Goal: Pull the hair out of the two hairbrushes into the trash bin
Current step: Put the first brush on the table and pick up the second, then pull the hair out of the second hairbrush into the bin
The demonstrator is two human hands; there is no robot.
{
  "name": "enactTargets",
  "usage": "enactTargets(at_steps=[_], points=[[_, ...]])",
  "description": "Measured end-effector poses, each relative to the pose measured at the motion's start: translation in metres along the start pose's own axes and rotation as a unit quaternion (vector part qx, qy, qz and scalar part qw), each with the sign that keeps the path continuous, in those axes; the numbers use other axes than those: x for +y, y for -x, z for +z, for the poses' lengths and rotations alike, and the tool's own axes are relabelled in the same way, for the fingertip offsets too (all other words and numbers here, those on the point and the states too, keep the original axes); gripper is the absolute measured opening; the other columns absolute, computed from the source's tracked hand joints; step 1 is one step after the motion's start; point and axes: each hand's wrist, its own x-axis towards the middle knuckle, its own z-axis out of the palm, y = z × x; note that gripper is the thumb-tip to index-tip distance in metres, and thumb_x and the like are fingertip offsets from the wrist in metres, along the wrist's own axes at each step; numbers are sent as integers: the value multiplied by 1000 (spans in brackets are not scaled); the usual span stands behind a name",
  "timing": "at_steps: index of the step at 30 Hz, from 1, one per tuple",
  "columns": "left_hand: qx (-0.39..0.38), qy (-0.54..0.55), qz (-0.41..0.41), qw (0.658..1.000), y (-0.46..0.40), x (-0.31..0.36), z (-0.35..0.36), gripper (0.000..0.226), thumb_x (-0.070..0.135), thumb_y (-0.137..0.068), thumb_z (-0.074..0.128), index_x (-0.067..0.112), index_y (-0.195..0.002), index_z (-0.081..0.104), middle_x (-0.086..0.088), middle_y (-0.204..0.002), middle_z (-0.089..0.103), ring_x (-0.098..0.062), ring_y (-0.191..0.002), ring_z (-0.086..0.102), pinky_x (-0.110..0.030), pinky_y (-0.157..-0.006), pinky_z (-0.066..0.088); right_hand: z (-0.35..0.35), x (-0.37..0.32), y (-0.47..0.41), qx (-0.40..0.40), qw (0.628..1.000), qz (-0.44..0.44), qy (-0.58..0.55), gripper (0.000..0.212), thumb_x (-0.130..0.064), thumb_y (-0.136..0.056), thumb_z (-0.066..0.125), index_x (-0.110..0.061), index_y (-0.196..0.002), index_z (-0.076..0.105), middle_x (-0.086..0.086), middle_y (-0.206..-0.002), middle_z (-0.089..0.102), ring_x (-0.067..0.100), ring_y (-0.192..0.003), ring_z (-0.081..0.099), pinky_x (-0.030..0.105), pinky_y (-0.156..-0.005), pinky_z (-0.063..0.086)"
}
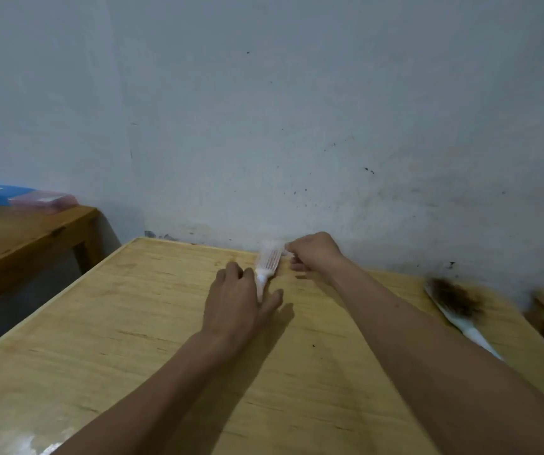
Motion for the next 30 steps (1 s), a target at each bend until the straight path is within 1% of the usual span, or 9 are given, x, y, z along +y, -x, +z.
enactTargets(at_steps=[3, 5, 8, 11, 14, 18, 23, 27, 30], points=[[49, -7, 22, 999, 3, 25, -6, 63, 60, -88, 51, 9, -123, 62, -10, -115, 56, -27, -105, 50, -38, -85, 45, -46, -13, 12, 5, 998, -43, 40, 20, -13, -92, 76, -3, -109, 71, 6, -98, 71, 26, -88, 78, 37, -80, 66], [51, 18, 50, 997, 7, 52, -5, 57, 56, -90, 54, 10, -122, 62, -10, -117, 59, -26, -106, 52, -38, -85, 46, -82, -20, 21, 25, 987, -73, 138, 18, -15, -93, 74, -4, -106, 73, 7, -101, 69, 27, -88, 75, 39, -81, 65], [-6, 81, 76, 994, 19, 103, 3, 55, 59, -90, 52, 12, -117, 63, -7, -118, 61, -22, -104, 56, -39, -84, 50, -137, -19, 31, 64, 913, -63, 399, 34, -32, -93, 68, -7, -117, 70, 12, -112, 69, 28, -100, 70, 37, -83, 55], [-78, 82, 91, 989, 31, 155, 18, 61, 64, -90, 48, 12, -118, 61, -6, -117, 61, -23, -103, 57, -37, -81, 50, -185, -2, 42, 83, 859, 14, 505, 70, -52, -89, 71, -7, -141, 56, 14, -140, 61, 34, -123, 61, 39, -90, 51], [-139, 79, 96, 983, 41, 200, 38, 60, 67, -90, 46, 11, -107, 60, -9, -109, 60, -26, -97, 58, -35, -71, 43, -213, 24, 55, 75, 861, 67, 498, 83, -62, -82, 76, -2, -136, 57, 17, -131, 64, 34, -112, 64, 39, -87, 54], [-216, 133, 56, 966, 49, 244, 64, 62, 69, -85, 54, 11, -104, 64, -10, -107, 65, -27, -96, 63, -33, -67, 40, -220, 54, 72, 36, 895, 103, 431, 52, -45, -82, 84, -4, -98, 58, 12, -101, 65, 29, -89, 68, 42, -75, 62], [-206, 144, 52, 967, 57, 258, 75, 59, 60, -84, 63, 10, -114, 61, -11, -115, 60, -27, -103, 60, -35, -76, 42, -217, 56, 75, 52, 923, 65, 375, 27, -18, -81, 84, -2, -78, 62, 15, -81, 67, 29, -73, 71, 44, -64, 66], [-236, 227, 9, 945, 53, 253, 72, 48, 54, -85, 65, 7, -98, 65, -10, -97, 69, -25, -86, 67, -32, -62, 45, -217, 37, 81, 66, 945, 33, 320, 23, -16, -83, 80, 2, -80, 67, 22, -82, 73, 32, -74, 76, 44, -60, 67], [-237, 340, -53, 908, 48, 244, 59, 39, 41, -88, 63, 7, -106, 60, -11, -102, 67, -27, -90, 67, -38, -70, 54, -208, 15, 91, 75, 952, 9, 296, 24, -15, -82, 81, 2, -79, 66, 20, -77, 71, 31, -67, 74, 41, -55, 65]])
